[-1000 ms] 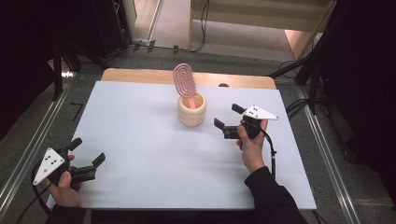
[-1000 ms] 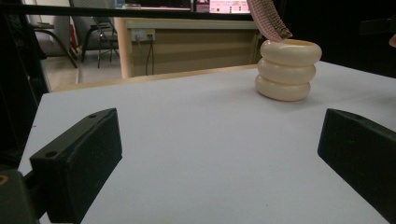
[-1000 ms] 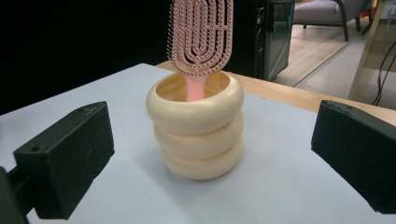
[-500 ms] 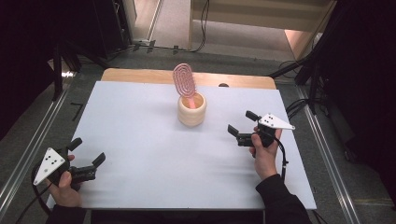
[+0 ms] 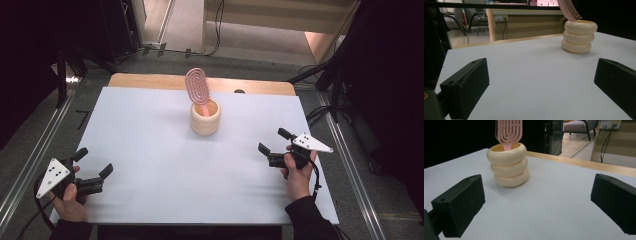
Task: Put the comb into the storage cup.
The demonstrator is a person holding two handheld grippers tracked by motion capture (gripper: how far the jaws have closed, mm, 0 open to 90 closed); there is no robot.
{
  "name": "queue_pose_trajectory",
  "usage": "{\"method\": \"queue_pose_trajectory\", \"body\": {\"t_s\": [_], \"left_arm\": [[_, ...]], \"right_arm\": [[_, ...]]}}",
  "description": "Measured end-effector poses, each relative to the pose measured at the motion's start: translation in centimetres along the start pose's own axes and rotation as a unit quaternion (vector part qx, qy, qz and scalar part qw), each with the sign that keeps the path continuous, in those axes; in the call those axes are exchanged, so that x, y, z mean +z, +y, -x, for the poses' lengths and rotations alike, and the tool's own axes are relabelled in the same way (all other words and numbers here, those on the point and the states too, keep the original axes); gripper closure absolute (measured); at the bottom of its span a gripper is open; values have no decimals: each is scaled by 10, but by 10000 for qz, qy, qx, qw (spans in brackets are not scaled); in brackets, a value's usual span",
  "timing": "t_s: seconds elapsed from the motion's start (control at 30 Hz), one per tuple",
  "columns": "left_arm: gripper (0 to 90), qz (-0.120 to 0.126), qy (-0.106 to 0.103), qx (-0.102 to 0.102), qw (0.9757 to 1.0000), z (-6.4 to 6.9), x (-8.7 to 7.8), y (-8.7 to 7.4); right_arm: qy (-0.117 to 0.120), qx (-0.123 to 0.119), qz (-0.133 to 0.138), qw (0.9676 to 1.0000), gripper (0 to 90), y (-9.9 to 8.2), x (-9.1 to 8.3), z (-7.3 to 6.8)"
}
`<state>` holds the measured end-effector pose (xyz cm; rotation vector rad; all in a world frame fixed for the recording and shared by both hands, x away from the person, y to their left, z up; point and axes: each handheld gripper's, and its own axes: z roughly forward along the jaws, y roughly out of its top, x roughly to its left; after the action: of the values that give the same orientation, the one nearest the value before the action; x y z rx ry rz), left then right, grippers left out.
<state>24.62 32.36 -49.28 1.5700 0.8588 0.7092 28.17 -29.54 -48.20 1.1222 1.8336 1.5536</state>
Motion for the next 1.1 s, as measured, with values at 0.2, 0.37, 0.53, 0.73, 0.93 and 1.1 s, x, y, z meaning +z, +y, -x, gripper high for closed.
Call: {"method": "queue_pose_trajectory", "body": {"t_s": [0.2, 0.37, 0.53, 0.73, 0.93, 1.1], "left_arm": [[3, -8, -15, 6, 10000, 0, 0, 0], [3, -11, -11, 0, 10000, 0, 0, 0], [3, -8, 0, 2, 10000, 0, 0, 0], [3, -16, 5, 6, 10000, 0, 0, 0], [3, -28, 10, 13, 10000, 0, 0, 0], [3, -37, 10, 19, 10000, 0, 0, 0]], "right_arm": [[-126, -3, -3, 9999, 0, -7, -14, 4], [-199, 40, 8, 9998, 0, -12, -25, 8], [-280, 78, 31, 9996, 0, -19, -35, 11], [-330, 134, 10, 9994, 0, -27, -47, 13], [-427, 171, 40, 9989, 0, -34, -61, 17], [-527, 224, 43, 9983, 0, -40, -70, 21]]}}
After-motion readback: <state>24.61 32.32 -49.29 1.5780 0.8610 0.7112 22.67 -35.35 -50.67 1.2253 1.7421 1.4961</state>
